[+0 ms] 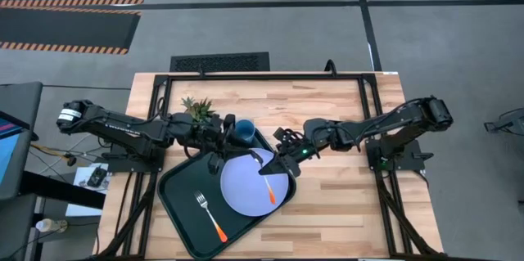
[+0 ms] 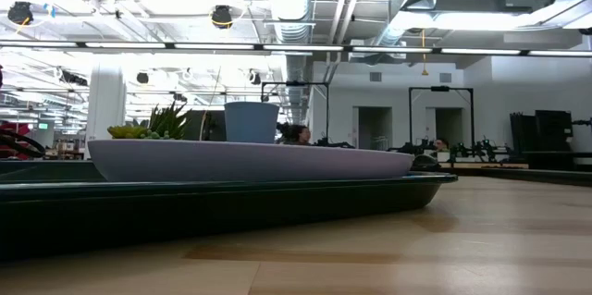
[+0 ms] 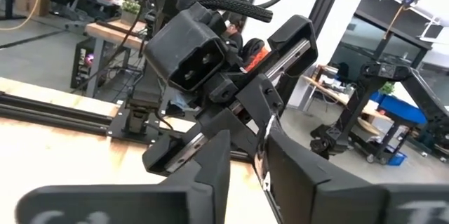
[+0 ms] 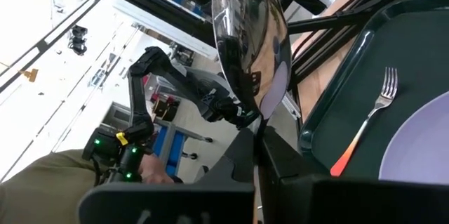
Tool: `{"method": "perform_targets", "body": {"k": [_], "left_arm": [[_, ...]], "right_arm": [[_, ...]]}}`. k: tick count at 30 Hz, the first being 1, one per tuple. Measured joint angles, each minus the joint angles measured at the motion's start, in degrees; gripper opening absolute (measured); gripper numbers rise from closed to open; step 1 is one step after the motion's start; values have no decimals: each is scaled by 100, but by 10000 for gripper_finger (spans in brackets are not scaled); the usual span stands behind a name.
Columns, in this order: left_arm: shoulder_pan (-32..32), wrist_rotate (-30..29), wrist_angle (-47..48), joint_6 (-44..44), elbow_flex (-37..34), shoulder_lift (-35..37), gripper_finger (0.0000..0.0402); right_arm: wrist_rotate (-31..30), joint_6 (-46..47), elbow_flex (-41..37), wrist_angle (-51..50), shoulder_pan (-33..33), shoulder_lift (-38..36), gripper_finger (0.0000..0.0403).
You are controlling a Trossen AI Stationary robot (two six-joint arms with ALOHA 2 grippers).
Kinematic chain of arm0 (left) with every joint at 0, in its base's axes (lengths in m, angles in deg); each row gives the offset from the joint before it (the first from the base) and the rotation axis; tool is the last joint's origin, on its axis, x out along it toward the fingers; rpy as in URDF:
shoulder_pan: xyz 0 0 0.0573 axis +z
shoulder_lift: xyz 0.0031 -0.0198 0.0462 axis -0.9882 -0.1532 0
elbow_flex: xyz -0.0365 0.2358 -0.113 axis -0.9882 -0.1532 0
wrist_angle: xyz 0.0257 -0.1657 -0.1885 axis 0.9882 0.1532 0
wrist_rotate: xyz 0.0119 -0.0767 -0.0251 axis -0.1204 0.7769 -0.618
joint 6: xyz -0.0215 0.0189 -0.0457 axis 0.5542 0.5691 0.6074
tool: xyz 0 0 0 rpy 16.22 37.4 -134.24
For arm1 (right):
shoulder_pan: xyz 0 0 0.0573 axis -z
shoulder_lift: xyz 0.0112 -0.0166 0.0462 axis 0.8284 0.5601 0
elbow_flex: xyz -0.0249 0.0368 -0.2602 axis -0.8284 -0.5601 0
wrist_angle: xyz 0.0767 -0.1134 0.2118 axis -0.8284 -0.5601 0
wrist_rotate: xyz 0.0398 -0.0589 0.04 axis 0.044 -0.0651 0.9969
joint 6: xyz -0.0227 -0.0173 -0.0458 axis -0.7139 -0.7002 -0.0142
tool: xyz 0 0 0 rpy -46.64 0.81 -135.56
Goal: Pick and place plate/cup/fork/spoon on tray
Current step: Put the orange spoon on the black serving tray to the left of the orange fork
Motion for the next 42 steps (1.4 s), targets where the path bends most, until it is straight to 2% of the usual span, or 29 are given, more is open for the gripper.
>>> {"method": "perform_targets", "body": {"k": [8,14,26,29,34,38,42], "left_arm": [[26,296,-216,288,0,-388,6],[26,288,-450,672,0,-667,2],[50,23,-138,762,-7,-391,0],[52,-144,132,1028,-7,-368,0],[59,-499,1084,1485,-4,-179,0],[15,-880,2037,1751,-4,229,0],[-187,-1306,3152,2313,-4,797,0]], "right_arm": [[0,27,0,-232,2,2,8],[-1,116,0,-500,-4,4,12],[-234,147,15,-546,-103,-4,23],[-231,97,4,-631,-104,-2,53],[-169,176,-4,-1122,-138,2,129],[-296,432,-7,-1617,-224,2,187],[-330,545,-7,-1784,-407,2,226]]}}
